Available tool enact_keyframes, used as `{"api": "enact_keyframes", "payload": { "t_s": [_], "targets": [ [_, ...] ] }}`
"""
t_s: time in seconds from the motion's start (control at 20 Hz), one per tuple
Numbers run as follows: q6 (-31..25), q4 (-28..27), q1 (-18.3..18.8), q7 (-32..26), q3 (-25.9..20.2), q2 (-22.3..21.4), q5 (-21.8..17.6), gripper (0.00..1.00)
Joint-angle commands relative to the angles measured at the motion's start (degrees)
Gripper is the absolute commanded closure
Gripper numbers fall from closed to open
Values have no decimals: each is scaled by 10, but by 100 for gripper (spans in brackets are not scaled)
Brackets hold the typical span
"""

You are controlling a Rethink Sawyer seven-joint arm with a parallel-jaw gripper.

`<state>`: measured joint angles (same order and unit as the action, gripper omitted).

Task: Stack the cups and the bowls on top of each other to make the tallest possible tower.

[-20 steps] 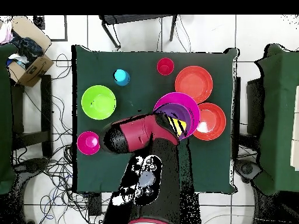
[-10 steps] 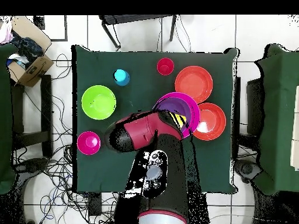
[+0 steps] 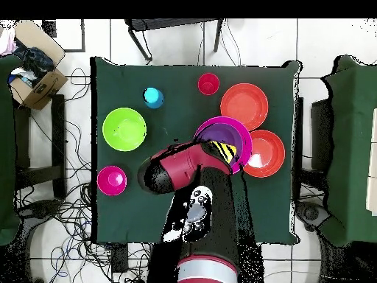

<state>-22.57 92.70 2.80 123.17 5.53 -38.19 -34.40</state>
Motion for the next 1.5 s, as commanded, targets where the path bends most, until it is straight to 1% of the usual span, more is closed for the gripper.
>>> {"api": "enact_keyframes", "payload": {
  "t_s": [0.05, 0.25, 0.55, 0.95, 1.5],
  "targets": [
    [35, -19, -10, -15, -35, 40, -45, 100],
    [36, -16, -14, -13, -31, 41, -43, 100],
    [41, -17, -9, -19, -26, 45, -50, 100],
    [31, -13, -3, -27, -26, 40, -53, 100],
    [34, -24, 0, -24, -25, 47, -65, 100]
  ]
}}
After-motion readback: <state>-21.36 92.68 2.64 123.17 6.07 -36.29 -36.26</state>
